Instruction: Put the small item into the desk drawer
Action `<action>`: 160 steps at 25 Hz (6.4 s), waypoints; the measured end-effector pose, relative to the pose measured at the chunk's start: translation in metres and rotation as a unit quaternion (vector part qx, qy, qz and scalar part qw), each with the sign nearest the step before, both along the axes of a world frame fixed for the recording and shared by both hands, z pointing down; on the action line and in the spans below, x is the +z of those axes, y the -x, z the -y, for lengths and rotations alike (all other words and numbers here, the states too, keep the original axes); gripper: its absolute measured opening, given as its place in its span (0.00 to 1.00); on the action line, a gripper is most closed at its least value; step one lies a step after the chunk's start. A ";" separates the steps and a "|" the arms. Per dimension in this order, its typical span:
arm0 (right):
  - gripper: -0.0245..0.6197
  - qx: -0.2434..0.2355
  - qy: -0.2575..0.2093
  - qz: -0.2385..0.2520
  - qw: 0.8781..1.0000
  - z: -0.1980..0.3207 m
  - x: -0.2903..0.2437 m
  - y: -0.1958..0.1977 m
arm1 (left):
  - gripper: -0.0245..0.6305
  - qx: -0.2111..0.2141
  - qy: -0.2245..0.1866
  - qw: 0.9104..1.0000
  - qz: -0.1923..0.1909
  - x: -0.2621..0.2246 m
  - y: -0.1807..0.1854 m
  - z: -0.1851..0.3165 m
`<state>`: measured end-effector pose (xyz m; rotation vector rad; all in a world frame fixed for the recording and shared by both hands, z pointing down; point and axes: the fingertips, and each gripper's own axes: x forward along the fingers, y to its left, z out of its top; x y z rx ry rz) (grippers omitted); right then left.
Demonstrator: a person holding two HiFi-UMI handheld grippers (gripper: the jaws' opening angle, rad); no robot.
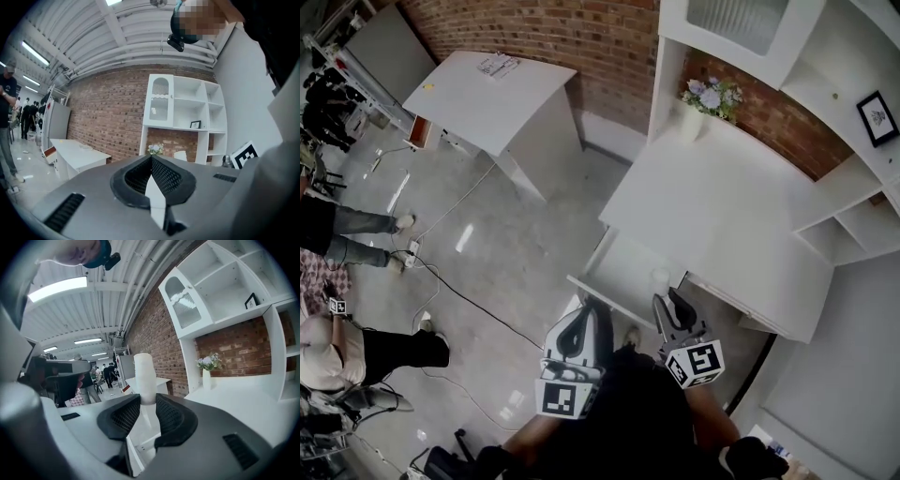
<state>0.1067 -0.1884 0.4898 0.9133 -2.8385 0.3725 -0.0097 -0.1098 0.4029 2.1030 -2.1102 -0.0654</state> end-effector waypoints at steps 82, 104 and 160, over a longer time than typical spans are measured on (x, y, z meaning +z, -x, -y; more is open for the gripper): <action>0.25 -0.043 0.321 -0.357 0.876 0.068 0.515 0.046 | 0.07 0.055 0.112 0.990 -0.070 0.156 0.076 0.135; 0.06 -0.052 0.206 -0.173 0.962 0.025 0.249 0.030 | 0.07 0.033 0.020 0.999 -0.013 0.027 0.009 0.021; 0.06 0.112 0.003 -0.004 0.994 -0.067 -0.069 0.051 | 0.07 0.124 -0.021 0.992 -0.031 -0.007 0.063 -0.010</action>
